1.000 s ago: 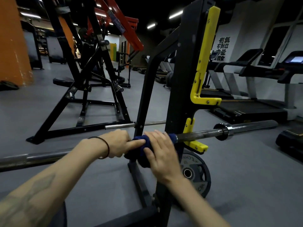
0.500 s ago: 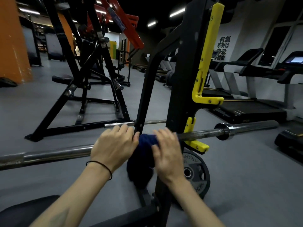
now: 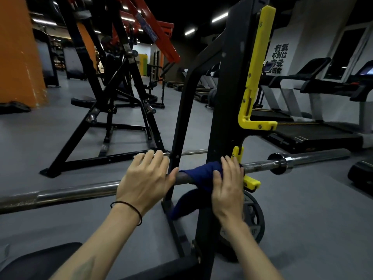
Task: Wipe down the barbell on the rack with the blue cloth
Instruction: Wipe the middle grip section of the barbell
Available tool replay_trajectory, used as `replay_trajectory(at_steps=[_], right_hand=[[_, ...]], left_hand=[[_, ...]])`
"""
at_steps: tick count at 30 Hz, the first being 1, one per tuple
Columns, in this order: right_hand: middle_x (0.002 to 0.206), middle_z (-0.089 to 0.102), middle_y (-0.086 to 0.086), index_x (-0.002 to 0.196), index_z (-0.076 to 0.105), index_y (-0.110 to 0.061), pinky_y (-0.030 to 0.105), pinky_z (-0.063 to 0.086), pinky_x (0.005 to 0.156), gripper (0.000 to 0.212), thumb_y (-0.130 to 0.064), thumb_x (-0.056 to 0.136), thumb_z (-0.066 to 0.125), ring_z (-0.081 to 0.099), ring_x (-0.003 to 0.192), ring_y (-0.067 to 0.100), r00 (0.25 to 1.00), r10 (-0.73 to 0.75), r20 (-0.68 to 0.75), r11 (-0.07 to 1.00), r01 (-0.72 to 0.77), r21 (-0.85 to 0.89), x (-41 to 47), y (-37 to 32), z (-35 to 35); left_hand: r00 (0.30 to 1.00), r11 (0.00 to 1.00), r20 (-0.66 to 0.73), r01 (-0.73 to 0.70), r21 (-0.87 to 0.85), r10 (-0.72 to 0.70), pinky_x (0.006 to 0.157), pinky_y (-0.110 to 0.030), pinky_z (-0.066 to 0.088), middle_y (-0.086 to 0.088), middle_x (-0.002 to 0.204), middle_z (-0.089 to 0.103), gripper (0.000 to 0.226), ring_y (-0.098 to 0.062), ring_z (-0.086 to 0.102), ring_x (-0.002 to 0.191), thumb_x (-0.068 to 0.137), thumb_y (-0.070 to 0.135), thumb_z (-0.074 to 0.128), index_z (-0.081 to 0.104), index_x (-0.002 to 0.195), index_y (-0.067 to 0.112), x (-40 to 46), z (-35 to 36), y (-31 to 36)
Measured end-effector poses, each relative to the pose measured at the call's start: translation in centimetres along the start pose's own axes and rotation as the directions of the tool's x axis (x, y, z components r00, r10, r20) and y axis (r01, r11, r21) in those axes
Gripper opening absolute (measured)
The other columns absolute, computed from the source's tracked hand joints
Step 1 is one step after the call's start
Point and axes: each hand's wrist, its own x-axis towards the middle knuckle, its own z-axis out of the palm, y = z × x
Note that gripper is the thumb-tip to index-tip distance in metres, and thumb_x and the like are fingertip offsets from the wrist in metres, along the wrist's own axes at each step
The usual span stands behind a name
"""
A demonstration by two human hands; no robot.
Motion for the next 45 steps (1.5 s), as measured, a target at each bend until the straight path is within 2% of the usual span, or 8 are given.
replay_trajectory(at_steps=[3,9,14,21,27,34,39,45], right_hand=[[0.166,0.03,0.0,0.154,0.041,-0.01,0.046,0.007,0.129,0.068,-0.055,0.108,0.02,0.005,0.158,0.01,0.986,0.166,-0.029,0.976,-0.16,0.145,-2.3,-5.4,2.4],[0.164,0.036,0.006,0.156,0.039,-0.009,0.047,0.016,0.127,0.061,-0.046,0.109,0.029,0.019,0.157,0.02,0.93,-0.338,0.144,0.934,0.35,-0.07,-2.3,-1.9,0.8],[0.167,0.029,0.004,0.154,0.04,-0.009,0.053,0.013,0.127,0.069,-0.055,0.107,0.018,0.006,0.159,0.015,0.974,0.203,-0.099,0.978,-0.197,0.072,-1.1,-4.0,2.2],[0.166,0.032,0.006,0.156,0.039,-0.011,0.045,0.016,0.127,0.059,-0.046,0.109,0.031,0.018,0.157,0.02,0.919,-0.36,0.161,0.921,0.378,-0.093,-2.7,-2.3,0.7],[0.171,0.018,0.002,0.158,0.033,-0.009,0.048,0.008,0.128,0.065,-0.049,0.108,0.024,0.0,0.159,0.013,0.982,0.168,-0.089,0.984,-0.162,0.07,-2.3,-4.8,2.6],[0.17,0.021,0.004,0.16,0.03,-0.01,0.047,0.017,0.127,0.058,-0.039,0.109,0.032,0.014,0.158,0.022,0.925,-0.354,0.138,0.931,0.362,-0.042,-3.9,-2.3,1.3],[0.172,0.011,-0.005,0.161,0.026,-0.014,0.05,0.011,0.128,0.065,-0.051,0.108,0.022,-0.001,0.158,0.009,0.991,0.132,-0.029,0.988,-0.13,0.08,-1.6,-1.8,1.3],[0.173,0.003,-0.003,0.163,0.016,-0.014,0.033,0.0,0.128,0.067,-0.053,0.108,0.02,-0.006,0.159,0.013,0.992,0.001,0.13,0.978,-0.028,0.206,-7.4,-10.8,3.4]], left_hand=[[0.999,1.0,0.033,-0.006,-0.005,0.006,0.08,-0.047,0.046,-0.015,0.104,0.062,0.047,-0.035,0.058,0.097,0.106,0.042,0.029,0.061,0.099,0.008,0.0,-0.1,0.2],[0.998,1.0,0.056,0.002,-0.022,-0.001,0.094,-0.047,0.046,-0.02,0.138,0.057,0.057,-0.036,0.055,0.126,0.105,0.046,0.033,0.059,0.131,0.003,-0.1,0.6,-0.1],[0.998,0.999,0.052,0.025,-0.028,-0.024,0.09,-0.046,0.047,-0.02,0.146,0.051,0.058,-0.034,0.052,0.131,0.104,0.046,0.033,0.059,0.133,0.003,-0.2,0.3,0.1],[0.998,0.997,0.061,0.02,-0.077,-0.015,0.09,-0.045,0.048,-0.018,0.142,0.055,0.059,-0.032,0.053,0.13,0.103,0.049,0.032,0.061,0.128,0.004,-0.1,0.5,0.1],[0.999,0.999,0.033,-0.039,-0.027,0.04,0.056,-0.039,0.045,-0.009,0.09,0.053,0.046,-0.027,0.053,0.078,0.104,0.047,0.03,0.056,0.09,0.011,-0.1,-0.1,0.1],[0.998,0.998,0.033,-0.048,-0.027,0.049,0.042,-0.034,0.034,-0.006,0.07,0.051,0.039,-0.024,0.05,0.058,0.102,0.039,0.035,0.052,0.075,0.015,0.3,0.1,0.1],[0.988,0.993,0.123,-0.085,-0.077,0.094,0.037,-0.031,0.039,-0.006,0.057,0.052,0.037,-0.027,0.05,0.044,0.099,0.029,0.049,0.057,0.065,0.016,1.4,-0.2,-0.1],[0.82,0.977,0.565,0.041,-0.209,0.086,0.082,-0.042,0.05,-0.014,0.106,0.067,0.037,-0.035,0.062,0.101,0.106,0.026,0.031,0.054,0.079,0.017,4.2,-1.4,-0.5]])
